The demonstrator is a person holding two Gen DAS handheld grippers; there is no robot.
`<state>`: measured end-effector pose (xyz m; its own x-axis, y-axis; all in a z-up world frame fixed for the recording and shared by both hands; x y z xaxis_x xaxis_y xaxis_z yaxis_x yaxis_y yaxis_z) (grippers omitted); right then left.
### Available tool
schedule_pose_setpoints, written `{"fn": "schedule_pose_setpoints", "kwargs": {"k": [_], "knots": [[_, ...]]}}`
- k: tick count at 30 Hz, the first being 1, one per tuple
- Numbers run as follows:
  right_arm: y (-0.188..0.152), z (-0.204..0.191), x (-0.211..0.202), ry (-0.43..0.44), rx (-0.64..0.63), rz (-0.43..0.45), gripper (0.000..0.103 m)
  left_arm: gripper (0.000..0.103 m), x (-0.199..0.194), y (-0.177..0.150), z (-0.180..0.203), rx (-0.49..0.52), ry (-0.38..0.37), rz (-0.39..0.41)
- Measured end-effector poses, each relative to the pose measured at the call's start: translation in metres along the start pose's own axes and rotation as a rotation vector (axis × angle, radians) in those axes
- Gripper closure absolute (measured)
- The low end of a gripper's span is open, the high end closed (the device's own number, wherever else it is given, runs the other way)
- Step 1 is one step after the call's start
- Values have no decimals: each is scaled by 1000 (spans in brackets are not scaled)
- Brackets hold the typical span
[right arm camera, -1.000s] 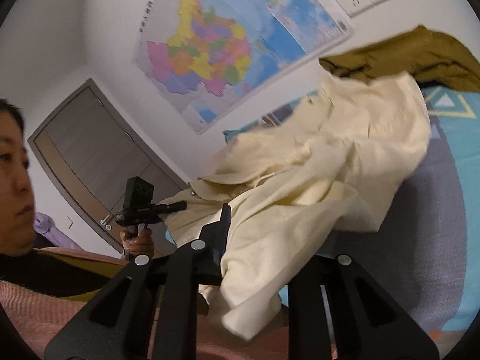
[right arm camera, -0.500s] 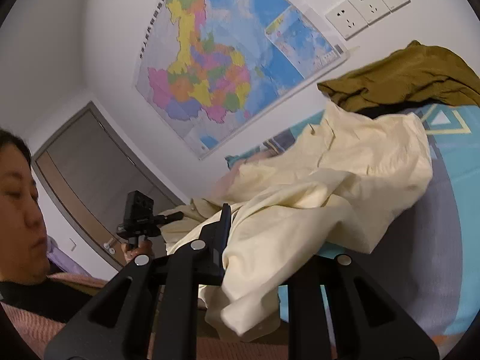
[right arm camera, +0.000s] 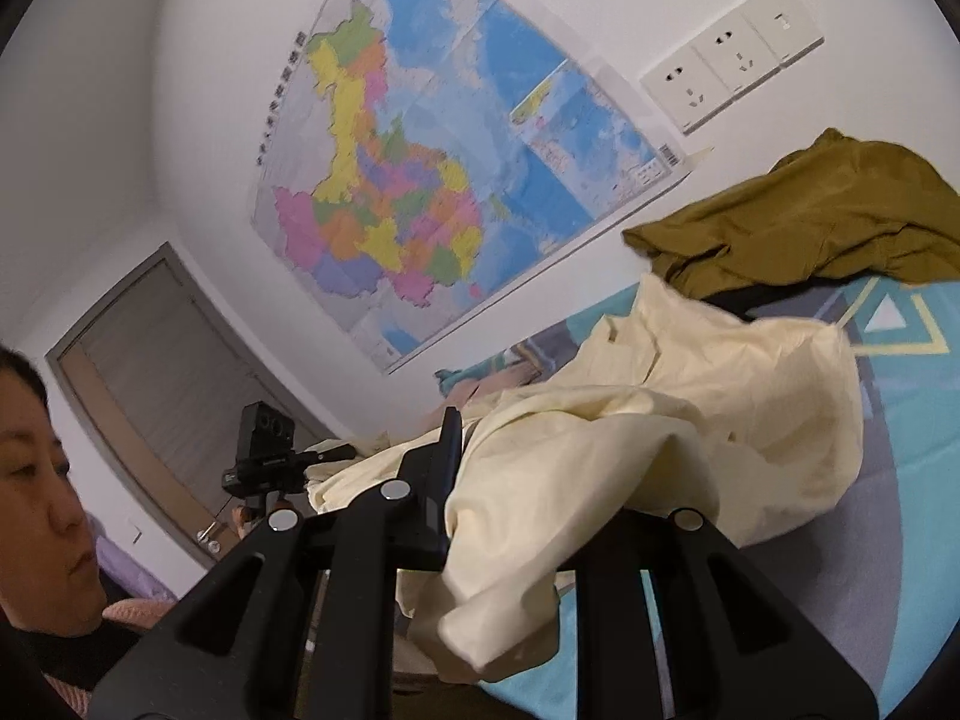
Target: Fold large clothes
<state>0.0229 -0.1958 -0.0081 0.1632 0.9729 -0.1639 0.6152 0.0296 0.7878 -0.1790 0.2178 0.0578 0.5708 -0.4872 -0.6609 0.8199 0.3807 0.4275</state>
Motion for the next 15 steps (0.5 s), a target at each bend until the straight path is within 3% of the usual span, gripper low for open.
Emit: {"fn": "schedule_pose_setpoints", "kwargs": {"k": [15], "knots": [[59, 29, 26, -40, 39, 23, 87, 88, 19, 68, -8, -10, 28, -12]]}}
Point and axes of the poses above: each gripper's, at about its wrist camera, not at the fingertips, and x roughly the way its jaws point, z to its right, y to its top, the point moved 5 cm from there along x, roughly the way its jaws point, and after that the axes turned 8 degrees about -z, right-handed, at the moved point
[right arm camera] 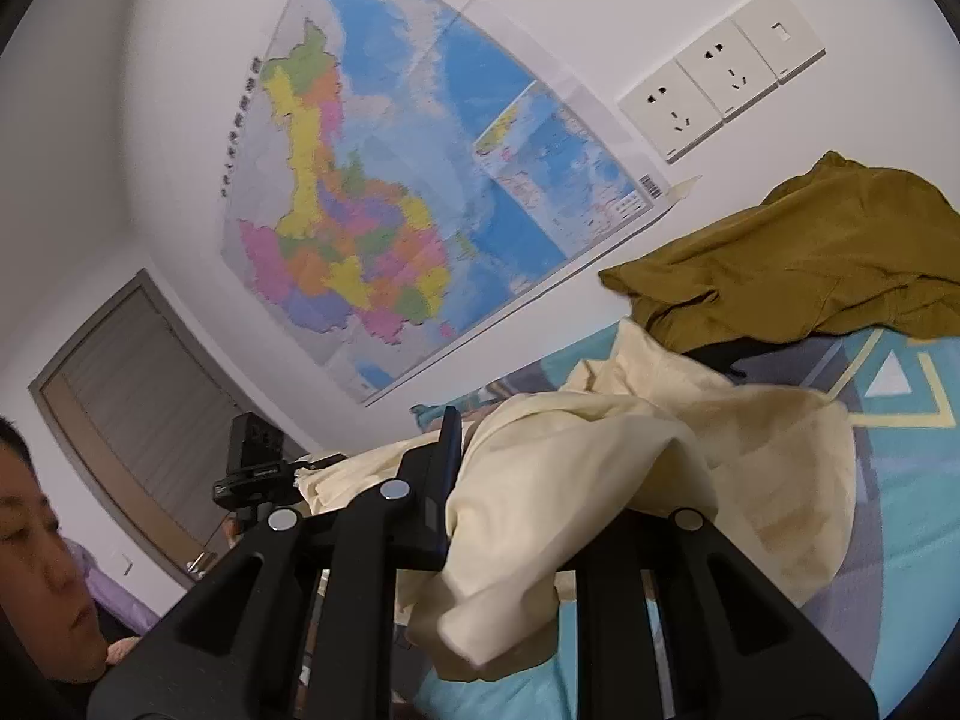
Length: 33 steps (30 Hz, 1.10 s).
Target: Fold large clothes
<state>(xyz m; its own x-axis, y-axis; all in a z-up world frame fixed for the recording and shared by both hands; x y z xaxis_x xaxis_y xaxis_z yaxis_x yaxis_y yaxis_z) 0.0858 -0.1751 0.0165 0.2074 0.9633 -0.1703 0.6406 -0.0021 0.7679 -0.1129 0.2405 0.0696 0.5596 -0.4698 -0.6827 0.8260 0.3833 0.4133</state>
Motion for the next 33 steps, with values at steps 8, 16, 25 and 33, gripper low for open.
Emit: {"fn": "schedule_pose_setpoints", "kwargs": {"k": [8, 16, 25, 33], "knots": [[25, 14, 18, -13, 30, 1, 87, 88, 14, 31, -9, -30, 37, -19], [44, 34, 37, -43, 72, -11, 87, 88, 32, 54, -20, -48, 67, -34], [62, 58, 57, -88, 97, -39, 87, 88, 54, 80, -36, -79, 98, -61], [72, 83, 75, -109, 147, -60, 86, 88, 76, 100, -51, -102, 102, -87]]}}
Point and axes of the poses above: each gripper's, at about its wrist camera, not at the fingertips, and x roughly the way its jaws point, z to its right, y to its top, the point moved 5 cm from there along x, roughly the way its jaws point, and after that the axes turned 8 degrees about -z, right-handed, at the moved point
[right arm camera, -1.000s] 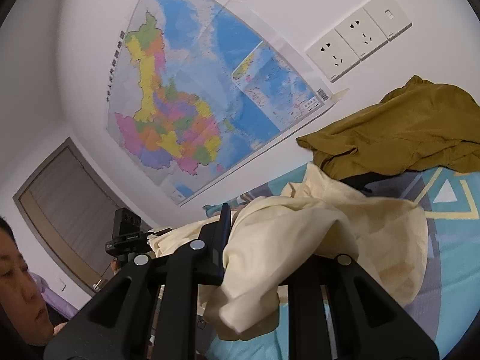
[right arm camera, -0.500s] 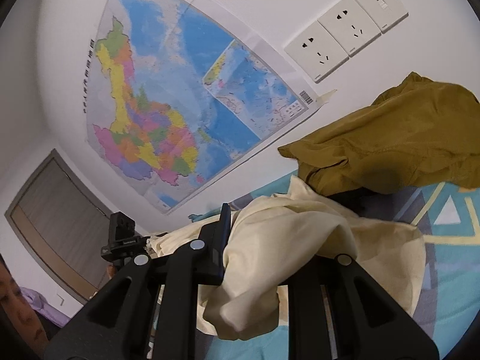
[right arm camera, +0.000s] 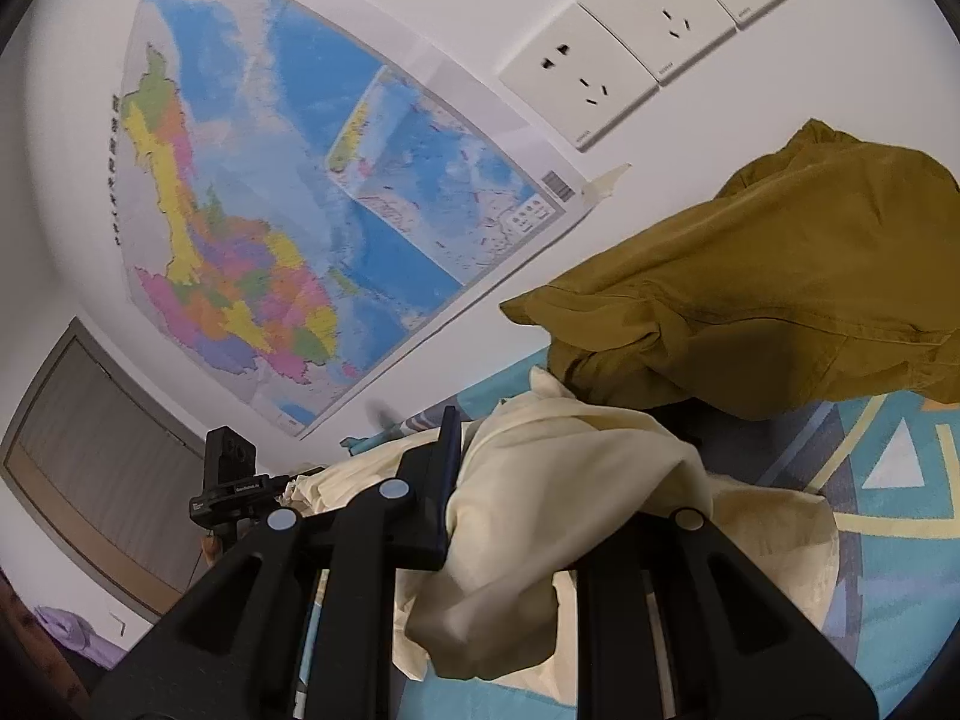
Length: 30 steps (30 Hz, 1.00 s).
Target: Fold large clothes
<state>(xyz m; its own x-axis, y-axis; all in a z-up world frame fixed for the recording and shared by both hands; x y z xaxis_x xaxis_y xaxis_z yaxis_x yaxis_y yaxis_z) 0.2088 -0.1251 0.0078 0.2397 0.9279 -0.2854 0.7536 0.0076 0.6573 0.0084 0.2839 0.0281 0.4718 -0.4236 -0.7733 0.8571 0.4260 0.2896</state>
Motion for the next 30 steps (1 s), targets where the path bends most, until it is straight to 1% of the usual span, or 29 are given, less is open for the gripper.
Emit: {"fn": "schedule_pose_setpoints", "kwargs": {"k": [12, 23, 26, 27, 29, 30], "knots": [[14, 27, 30, -60, 58, -38, 85, 87, 32, 23, -20, -54, 14, -42], [19, 49, 51, -90, 106, -56, 80, 87, 63, 40, -39, -110, 38, -76], [21, 53, 53, -87, 117, -53, 77, 87, 70, 45, -44, -119, 41, -82], [21, 55, 53, -88, 126, -51, 74, 87, 72, 46, -46, -124, 42, -86], [21, 52, 54, -102, 97, -49, 69, 87, 77, 48, -47, -120, 56, -89], [21, 51, 53, -105, 94, -44, 64, 87, 79, 50, -48, -119, 63, -91]]}}
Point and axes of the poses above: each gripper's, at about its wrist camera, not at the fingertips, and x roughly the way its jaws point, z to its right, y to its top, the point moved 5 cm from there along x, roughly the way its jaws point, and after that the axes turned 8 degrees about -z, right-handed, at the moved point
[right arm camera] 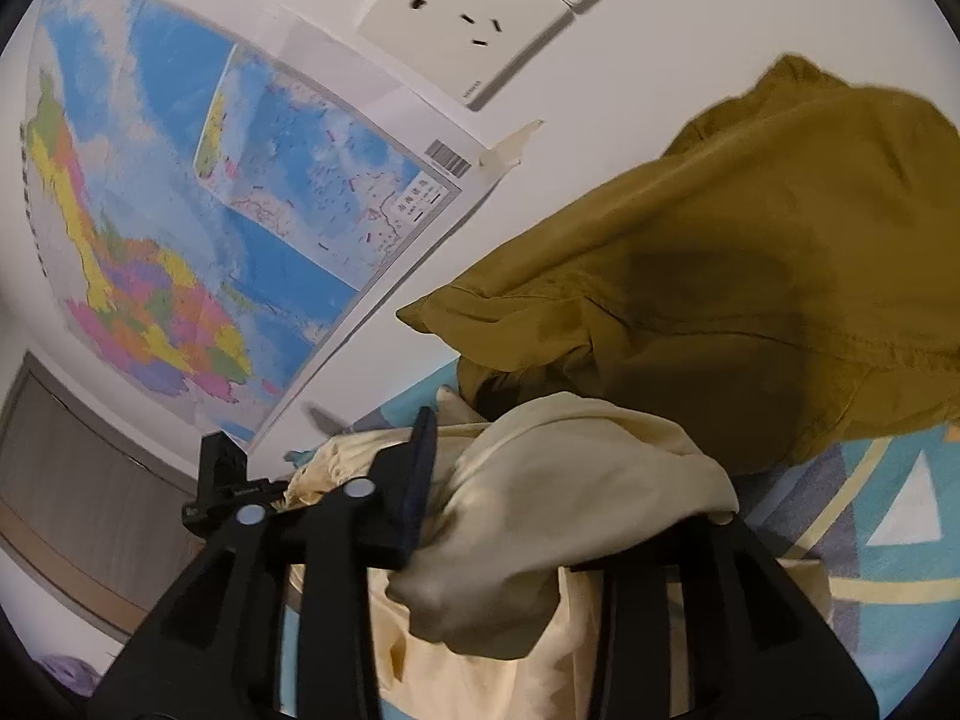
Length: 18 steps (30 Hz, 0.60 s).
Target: Fold large clothes
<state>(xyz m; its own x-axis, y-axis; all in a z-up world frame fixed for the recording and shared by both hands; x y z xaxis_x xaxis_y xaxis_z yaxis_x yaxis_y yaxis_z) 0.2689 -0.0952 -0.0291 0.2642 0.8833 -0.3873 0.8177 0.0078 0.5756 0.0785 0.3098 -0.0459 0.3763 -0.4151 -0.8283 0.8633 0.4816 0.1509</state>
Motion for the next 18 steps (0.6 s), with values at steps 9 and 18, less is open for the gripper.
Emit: {"fn": "schedule_pose_setpoints", "kwargs": {"k": [9, 18], "knots": [[-21, -25, -40, 16, -55, 91, 22, 85, 18, 10, -12, -41, -9, -29], [-96, -119, 46, -279, -624, -68, 20, 81, 24, 14, -8, -55, -5, -28]]}}
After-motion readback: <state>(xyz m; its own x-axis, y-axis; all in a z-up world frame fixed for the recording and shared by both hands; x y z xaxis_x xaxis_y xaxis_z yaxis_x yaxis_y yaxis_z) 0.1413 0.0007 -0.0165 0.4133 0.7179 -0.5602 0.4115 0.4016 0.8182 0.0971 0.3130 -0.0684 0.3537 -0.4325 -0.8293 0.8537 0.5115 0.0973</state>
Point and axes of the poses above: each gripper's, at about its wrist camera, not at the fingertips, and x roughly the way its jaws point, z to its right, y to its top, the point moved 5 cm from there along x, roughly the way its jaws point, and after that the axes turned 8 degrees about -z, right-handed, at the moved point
